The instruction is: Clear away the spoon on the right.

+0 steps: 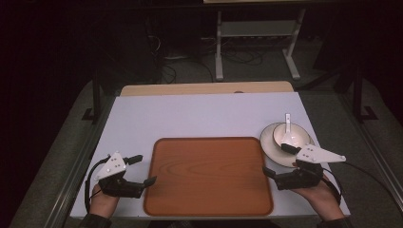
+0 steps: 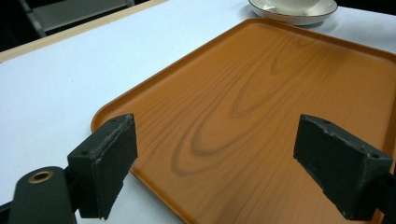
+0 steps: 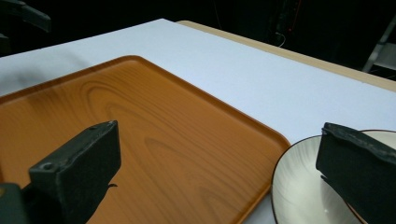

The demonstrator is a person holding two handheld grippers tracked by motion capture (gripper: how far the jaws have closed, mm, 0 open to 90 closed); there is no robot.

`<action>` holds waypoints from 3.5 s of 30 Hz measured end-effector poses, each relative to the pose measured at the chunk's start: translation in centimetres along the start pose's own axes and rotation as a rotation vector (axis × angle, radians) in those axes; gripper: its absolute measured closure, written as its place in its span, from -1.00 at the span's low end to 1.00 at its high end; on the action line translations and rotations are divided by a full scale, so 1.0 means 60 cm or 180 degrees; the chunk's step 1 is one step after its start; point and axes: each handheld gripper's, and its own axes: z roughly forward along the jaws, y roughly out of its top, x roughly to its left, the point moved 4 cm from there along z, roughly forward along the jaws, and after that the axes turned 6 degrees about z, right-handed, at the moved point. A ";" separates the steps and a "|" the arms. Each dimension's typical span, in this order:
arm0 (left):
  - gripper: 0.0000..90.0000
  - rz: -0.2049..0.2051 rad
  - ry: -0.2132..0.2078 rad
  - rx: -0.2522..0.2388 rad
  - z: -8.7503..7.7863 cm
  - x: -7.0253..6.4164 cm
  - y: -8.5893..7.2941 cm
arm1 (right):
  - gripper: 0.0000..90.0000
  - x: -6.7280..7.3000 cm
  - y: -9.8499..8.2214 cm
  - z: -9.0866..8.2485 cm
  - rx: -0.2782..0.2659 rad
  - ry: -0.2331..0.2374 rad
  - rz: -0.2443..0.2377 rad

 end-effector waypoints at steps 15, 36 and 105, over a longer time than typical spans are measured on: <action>-0.71 0.0002 -0.0014 -0.0008 0.000 0.000 0.000 | -1.00 -0.018 0.016 0.009 -0.0039 -0.0039 -0.0007; -0.71 0.0002 -0.0029 -0.0011 0.000 -0.001 0.000 | -1.00 -0.057 0.038 0.010 -0.0135 -0.0130 0.0145; -0.71 -0.0019 -0.0025 -0.0018 0.000 0.001 -0.001 | -0.07 -0.178 0.090 0.103 0.0661 -0.0537 0.0478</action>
